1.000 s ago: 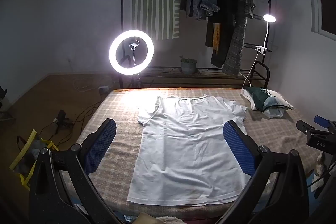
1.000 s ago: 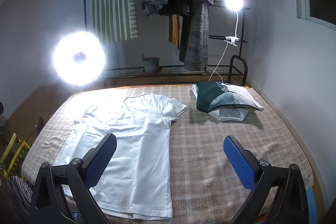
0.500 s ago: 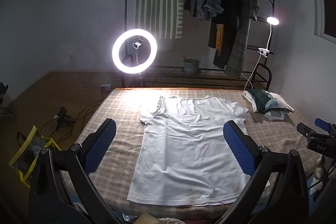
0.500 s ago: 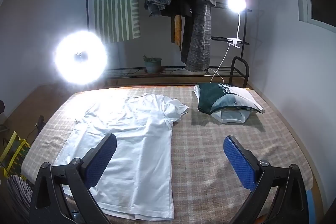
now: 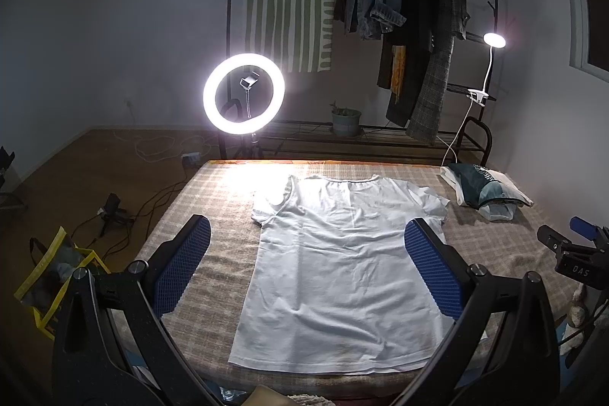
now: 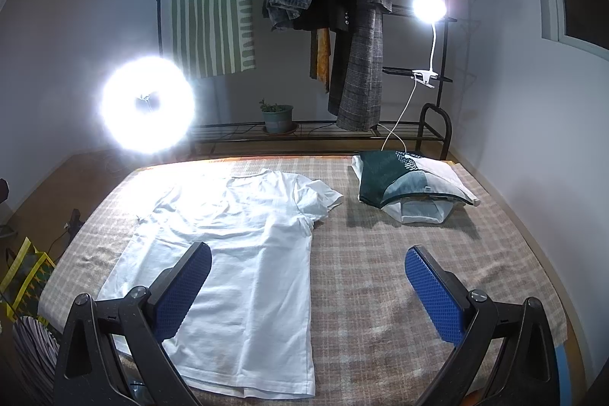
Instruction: Fold small clothes
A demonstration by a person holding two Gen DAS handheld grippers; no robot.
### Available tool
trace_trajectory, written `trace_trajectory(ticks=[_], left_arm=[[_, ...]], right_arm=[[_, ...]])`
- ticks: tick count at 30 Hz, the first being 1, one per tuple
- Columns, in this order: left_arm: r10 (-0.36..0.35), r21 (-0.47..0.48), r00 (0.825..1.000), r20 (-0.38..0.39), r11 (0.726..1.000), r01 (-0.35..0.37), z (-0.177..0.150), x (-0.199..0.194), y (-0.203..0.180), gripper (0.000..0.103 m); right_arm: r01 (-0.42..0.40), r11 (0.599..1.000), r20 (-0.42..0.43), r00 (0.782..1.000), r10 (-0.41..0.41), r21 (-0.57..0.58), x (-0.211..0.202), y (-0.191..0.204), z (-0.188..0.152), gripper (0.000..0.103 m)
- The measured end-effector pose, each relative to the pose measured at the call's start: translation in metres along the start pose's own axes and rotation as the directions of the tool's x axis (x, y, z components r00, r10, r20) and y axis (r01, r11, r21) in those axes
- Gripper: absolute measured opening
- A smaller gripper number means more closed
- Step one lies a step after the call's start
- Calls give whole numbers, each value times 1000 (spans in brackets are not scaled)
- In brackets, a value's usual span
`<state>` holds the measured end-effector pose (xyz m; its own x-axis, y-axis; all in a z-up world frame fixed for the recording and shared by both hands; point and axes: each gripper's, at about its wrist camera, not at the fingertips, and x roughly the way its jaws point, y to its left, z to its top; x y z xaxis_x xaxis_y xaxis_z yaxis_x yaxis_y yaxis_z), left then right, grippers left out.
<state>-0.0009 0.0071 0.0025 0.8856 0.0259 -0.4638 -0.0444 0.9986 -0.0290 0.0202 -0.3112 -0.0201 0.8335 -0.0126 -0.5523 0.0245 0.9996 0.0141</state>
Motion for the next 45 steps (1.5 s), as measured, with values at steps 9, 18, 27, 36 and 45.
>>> trace_trajectory(ticks=[9,18,27,36,45], left_arm=[[-2,-2,1000,0,1000,2,0,0,1,103],[-2,-4,1000,1,1000,2,-1,0,2,103],[-5,-4,1000,0,1000,5,-1,1,2,103],[-4,-6,1000,0,1000,4,-1,1,3,103],[0,-9,1000,-6,1000,0,-1,0,1,103]], right_arm=[[-3,1000,1,1000,3,0,-1,0,0,103],[-1,1000,1,1000,1,-1,0,1,0,103],[-3,1000,-1,1000,3,-6,2,4,0,103],[-3,1000,-1,1000,3,-7,1,6,0,103],[-4,1000,-7,1000,4,-5,3,9,0,103]])
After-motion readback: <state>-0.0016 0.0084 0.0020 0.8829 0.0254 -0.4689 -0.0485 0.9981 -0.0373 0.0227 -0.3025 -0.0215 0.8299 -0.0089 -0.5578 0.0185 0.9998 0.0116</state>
